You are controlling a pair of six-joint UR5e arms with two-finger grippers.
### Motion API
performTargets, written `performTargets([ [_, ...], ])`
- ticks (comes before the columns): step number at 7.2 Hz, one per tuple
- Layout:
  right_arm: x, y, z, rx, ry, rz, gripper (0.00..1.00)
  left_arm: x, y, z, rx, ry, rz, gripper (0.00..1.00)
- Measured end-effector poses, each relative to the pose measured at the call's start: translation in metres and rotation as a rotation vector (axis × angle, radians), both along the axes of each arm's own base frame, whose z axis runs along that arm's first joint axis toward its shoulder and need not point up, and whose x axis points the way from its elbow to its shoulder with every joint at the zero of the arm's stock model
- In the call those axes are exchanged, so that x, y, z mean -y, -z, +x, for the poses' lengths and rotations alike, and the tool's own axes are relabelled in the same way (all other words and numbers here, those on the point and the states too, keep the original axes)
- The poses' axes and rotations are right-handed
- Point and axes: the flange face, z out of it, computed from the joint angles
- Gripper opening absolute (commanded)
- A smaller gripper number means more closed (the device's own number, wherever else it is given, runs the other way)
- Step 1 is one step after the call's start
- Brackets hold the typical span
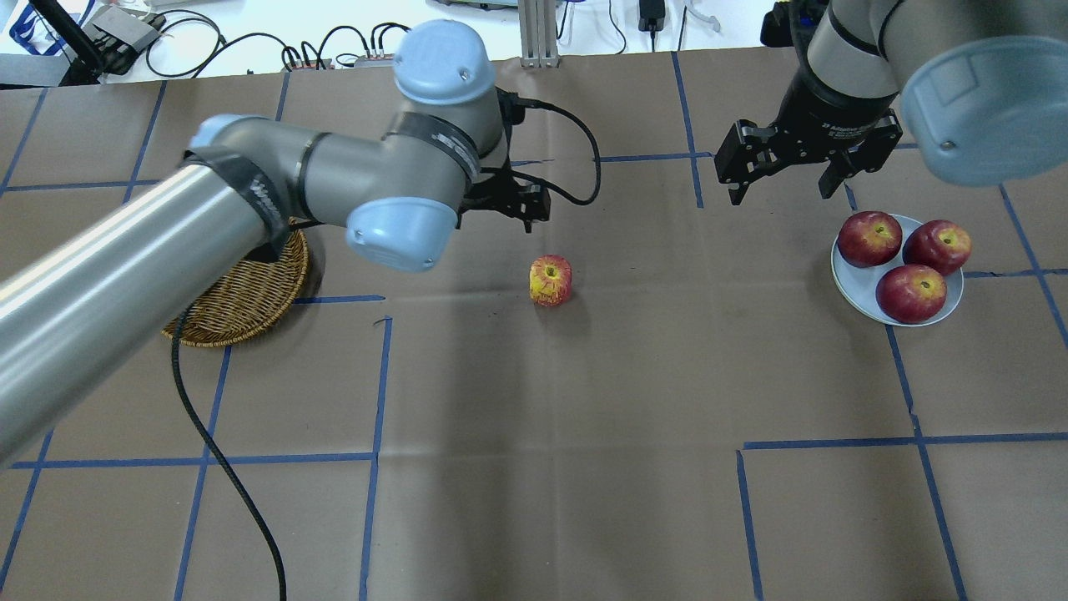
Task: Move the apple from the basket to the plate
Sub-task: 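Raise the left gripper back over the basket while the right gripper moves toward the apple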
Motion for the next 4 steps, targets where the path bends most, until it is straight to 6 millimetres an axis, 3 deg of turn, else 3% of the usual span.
performTargets([
  [2, 0.002, -0.001, 0.005, 0.006, 0.006, -0.01, 1.0, -0.022, -0.074, 0.089, 0.025, -0.011, 0.085, 0.99],
  [3, 0.006, 0.005, 0.015, 0.014, 0.023, -0.005, 1.0, -0.043, -0.104, 0.12, 0.029, -0.012, 0.118, 0.99],
  [4, 0.01, 0.014, 0.037, 0.018, 0.037, -0.001, 1.0, -0.064, -0.127, 0.135, 0.029, -0.017, 0.143, 0.99],
])
